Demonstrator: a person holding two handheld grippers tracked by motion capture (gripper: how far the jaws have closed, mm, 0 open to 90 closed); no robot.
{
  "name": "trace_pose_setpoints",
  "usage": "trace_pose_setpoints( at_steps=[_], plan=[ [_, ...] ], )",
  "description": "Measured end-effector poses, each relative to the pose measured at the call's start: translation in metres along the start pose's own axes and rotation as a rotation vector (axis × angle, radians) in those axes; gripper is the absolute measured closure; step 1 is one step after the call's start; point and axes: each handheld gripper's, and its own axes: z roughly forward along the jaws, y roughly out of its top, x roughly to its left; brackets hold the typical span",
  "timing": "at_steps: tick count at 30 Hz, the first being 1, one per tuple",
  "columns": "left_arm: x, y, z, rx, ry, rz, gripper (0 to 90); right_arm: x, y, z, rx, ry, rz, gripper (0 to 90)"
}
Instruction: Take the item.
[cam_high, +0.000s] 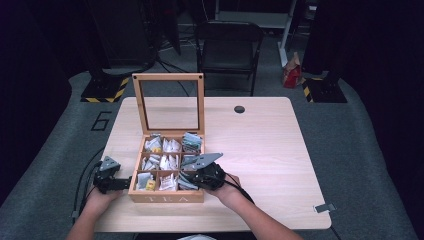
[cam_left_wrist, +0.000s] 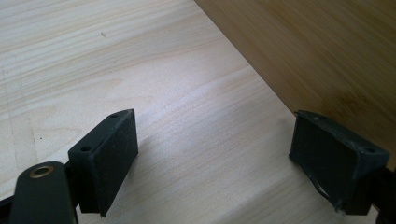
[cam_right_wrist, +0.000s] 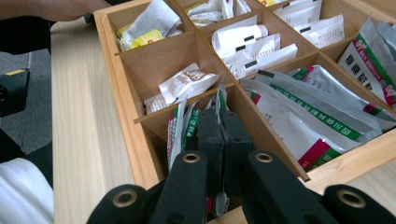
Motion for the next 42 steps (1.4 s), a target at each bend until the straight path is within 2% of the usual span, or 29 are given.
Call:
trace_pose_setpoints(
  at_steps=[8,13,18,19,22,27,29,34,35,42],
  plan=[
    [0.0,0.0,0.0,0.0,0.0,0.0,14.7,0.004,0.011,-0.013,-0.028,0.003,-0.007,89.1],
    [0.0,0.0,0.0,0.001,0.0,0.001,14.7,0.005,0.022,-0.023,-0.05,0.006,-0.037,89.1],
    [0.0,0.0,-0.001,0.008,-0.003,0.002,14.7,0.007,0.027,-0.03,-0.056,0.01,-0.033,89.1],
    [0.0,0.0,-0.001,0.008,-0.003,0.002,14.7,0.005,0.029,-0.032,-0.061,0.014,-0.045,89.1],
    [0.0,0.0,0.0,0.001,0.0,0.0,14.7,0.005,0.031,-0.036,-0.067,0.017,-0.028,89.1],
    [0.0,0.0,0.0,0.0,0.0,0.001,14.7,0.004,0.034,-0.04,-0.07,0.02,-0.036,89.1],
    [0.0,0.0,-0.001,0.012,-0.004,0.003,14.7,0.003,0.036,-0.044,-0.072,0.031,-0.025,89.0],
    [0.0,0.0,0.0,0.006,-0.002,0.0,14.7,0.0,0.039,-0.05,-0.081,0.028,-0.026,89.0],
    [0.0,0.0,-0.001,0.008,-0.003,0.002,14.7,-0.001,0.041,-0.053,-0.087,0.033,-0.013,89.0],
    [0.0,0.0,-0.001,0.009,-0.004,0.0,14.7,-0.004,0.043,-0.06,-0.094,0.032,-0.013,89.0]
  ],
)
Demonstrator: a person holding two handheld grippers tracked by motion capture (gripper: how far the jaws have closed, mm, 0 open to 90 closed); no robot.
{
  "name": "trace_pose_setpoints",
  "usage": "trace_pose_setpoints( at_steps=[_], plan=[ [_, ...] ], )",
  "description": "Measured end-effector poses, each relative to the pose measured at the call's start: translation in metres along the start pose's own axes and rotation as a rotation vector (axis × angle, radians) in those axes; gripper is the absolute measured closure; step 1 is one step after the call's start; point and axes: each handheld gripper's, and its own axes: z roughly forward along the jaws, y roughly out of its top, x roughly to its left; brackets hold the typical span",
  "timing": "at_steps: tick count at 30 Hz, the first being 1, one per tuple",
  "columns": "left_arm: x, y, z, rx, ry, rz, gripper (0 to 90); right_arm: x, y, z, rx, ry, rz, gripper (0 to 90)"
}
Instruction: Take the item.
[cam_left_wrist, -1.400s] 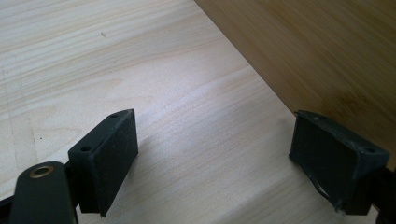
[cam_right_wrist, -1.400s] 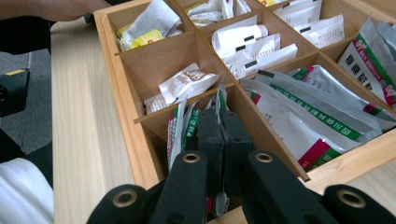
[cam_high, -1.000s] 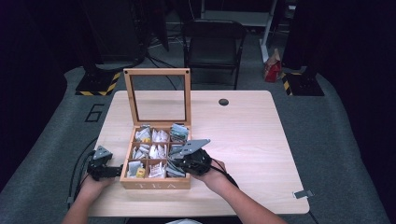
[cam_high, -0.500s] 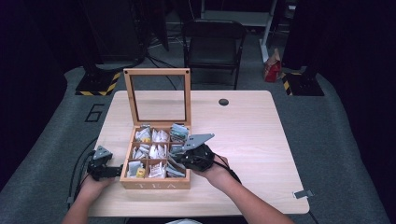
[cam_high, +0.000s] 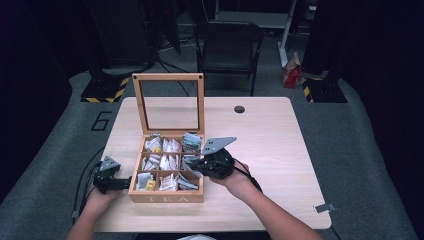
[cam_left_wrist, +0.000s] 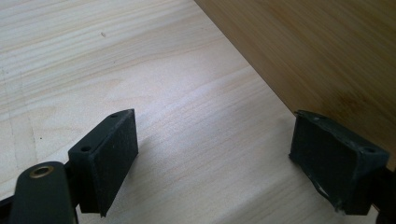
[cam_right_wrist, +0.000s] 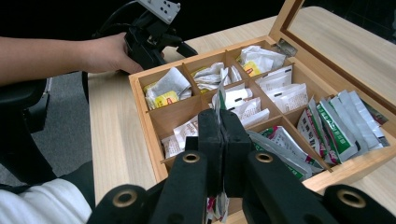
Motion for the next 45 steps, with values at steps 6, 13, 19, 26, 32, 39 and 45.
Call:
trace_pose_setpoints(
  at_steps=[6,13,19,26,32,39,45],
  plan=[
    [0.0,0.0,0.0,0.002,-0.001,0.002,14.7,-0.004,0.0,-0.008,-0.014,-0.007,0.0,89.0],
    [0.0,0.0,0.0,-0.001,0.0,0.0,14.7,-0.012,-0.002,-0.021,-0.025,-0.034,0.004,89.0],
    [0.0,0.0,0.0,-0.002,0.001,0.0,14.7,-0.022,-0.007,-0.036,-0.029,-0.068,0.031,88.9],
    [0.0,0.0,0.0,0.001,0.0,0.0,14.7,-0.031,-0.012,-0.05,-0.031,-0.104,0.037,88.9],
    [0.0,0.0,0.0,0.004,-0.002,0.001,14.7,-0.039,-0.019,-0.062,-0.028,-0.134,0.054,88.9],
    [0.0,0.0,0.0,0.001,0.0,-0.001,14.8,-0.048,-0.025,-0.07,-0.03,-0.168,0.064,88.9],
    [0.0,0.0,0.0,-0.006,0.0,-0.004,14.8,-0.055,-0.029,-0.077,-0.031,-0.196,0.076,88.9]
  ],
)
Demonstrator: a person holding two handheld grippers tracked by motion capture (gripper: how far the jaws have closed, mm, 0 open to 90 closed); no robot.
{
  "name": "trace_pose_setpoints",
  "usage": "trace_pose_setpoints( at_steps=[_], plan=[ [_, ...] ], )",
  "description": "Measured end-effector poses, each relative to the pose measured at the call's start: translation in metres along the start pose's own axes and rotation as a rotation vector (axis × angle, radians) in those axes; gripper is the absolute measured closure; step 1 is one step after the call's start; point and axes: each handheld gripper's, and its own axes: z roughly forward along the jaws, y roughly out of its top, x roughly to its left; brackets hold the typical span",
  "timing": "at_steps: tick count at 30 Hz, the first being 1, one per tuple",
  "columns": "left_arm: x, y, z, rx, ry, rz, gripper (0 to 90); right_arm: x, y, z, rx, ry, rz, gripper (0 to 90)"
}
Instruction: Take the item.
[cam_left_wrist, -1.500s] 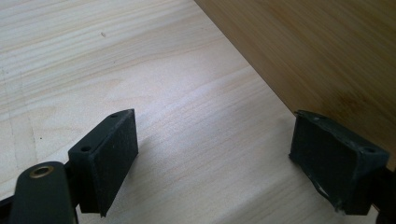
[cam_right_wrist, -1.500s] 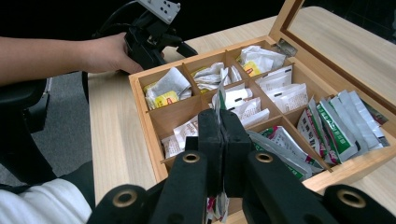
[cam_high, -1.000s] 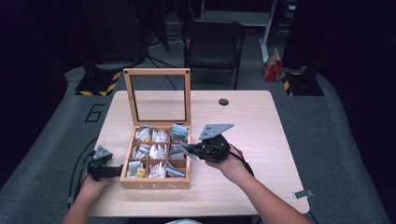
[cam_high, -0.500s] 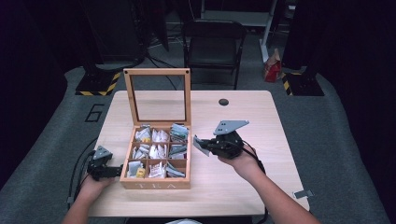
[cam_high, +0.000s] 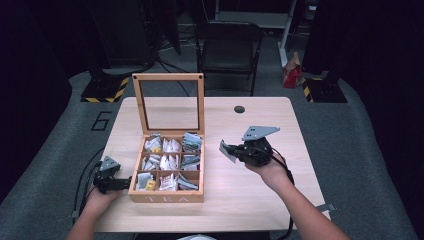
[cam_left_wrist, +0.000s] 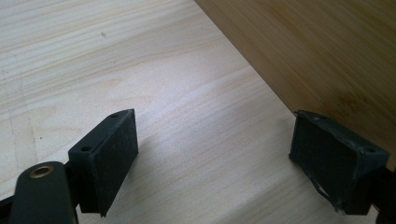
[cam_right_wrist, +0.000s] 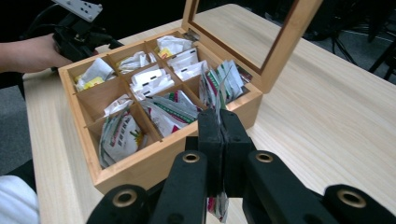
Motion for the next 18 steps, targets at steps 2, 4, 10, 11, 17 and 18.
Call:
trace_pose_setpoints(
  at_steps=[2,4,10,11,17,18],
  plan=[
    [0.0,0.0,0.0,0.0,0.001,-0.001,14.8,-0.002,-0.001,-0.002,0.0,-0.011,0.009,88.9],
    [0.0,0.0,0.0,0.0,0.0,-0.001,14.8,-0.004,-0.002,-0.002,0.001,-0.017,0.006,88.9],
    [0.0,0.0,0.0,-0.001,-0.001,-0.003,14.8,-0.012,-0.009,-0.005,0.006,-0.047,0.014,88.9],
    [0.0,0.0,0.0,0.0,0.002,0.001,14.8,-0.015,-0.012,-0.006,0.008,-0.058,0.02,88.9],
    [0.0,0.0,0.0,-0.001,-0.001,-0.003,14.8,-0.019,-0.018,-0.006,0.016,-0.078,0.019,88.8],
    [0.0,0.0,0.0,-0.001,-0.001,-0.002,14.8,-0.021,-0.021,-0.006,0.02,-0.087,0.023,88.7]
  ],
)
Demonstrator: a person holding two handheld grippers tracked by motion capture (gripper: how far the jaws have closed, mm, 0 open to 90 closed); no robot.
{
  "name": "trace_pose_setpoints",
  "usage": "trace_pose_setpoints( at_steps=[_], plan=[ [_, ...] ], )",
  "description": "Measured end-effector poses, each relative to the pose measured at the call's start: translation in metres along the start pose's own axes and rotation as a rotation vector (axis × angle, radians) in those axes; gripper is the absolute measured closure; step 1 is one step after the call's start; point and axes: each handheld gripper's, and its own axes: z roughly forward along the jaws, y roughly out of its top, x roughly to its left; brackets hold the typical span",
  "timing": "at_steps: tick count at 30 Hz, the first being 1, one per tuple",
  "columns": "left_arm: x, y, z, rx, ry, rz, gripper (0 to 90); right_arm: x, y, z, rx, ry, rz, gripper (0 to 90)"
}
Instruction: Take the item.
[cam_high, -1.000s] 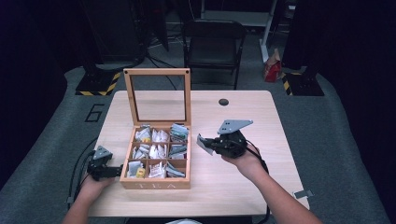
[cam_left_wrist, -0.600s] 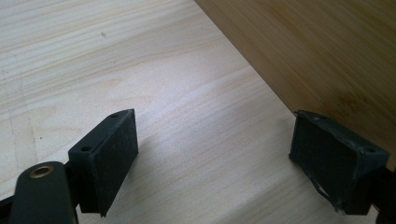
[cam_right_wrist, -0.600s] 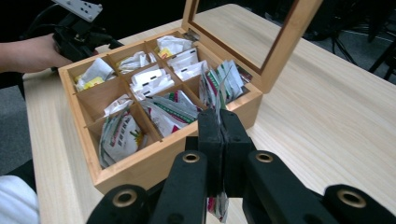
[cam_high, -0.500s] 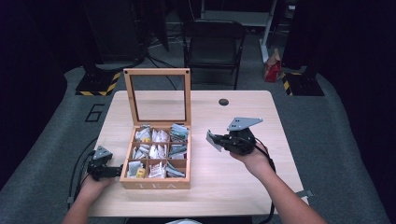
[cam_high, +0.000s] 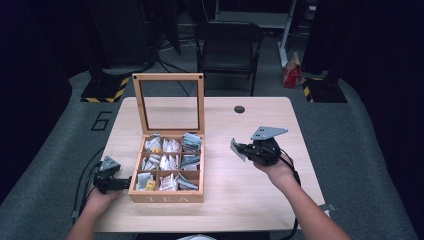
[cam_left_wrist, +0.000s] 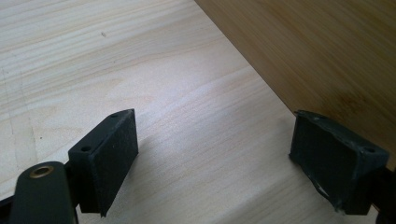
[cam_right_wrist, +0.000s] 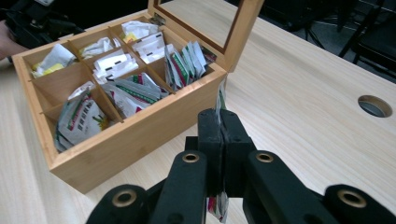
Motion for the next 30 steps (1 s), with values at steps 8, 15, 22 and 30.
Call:
trace_pose_setpoints(
  at_steps=[8,15,22,30],
  plan=[
    [0.0,0.0,0.0,0.0,0.001,0.001,14.8,-0.008,-0.01,0.0,0.007,-0.032,0.022,88.6],
    [0.0,0.0,0.0,0.0,0.0,-0.001,14.8,-0.013,-0.02,0.001,0.019,-0.06,0.022,88.6],
    [0.0,0.0,0.0,0.0,0.0,-0.001,14.8,-0.019,-0.031,0.002,0.029,-0.081,0.044,88.6],
    [0.0,0.0,0.0,0.0,0.0,-0.001,14.8,-0.022,-0.044,0.005,0.042,-0.1,0.05,88.6]
  ],
)
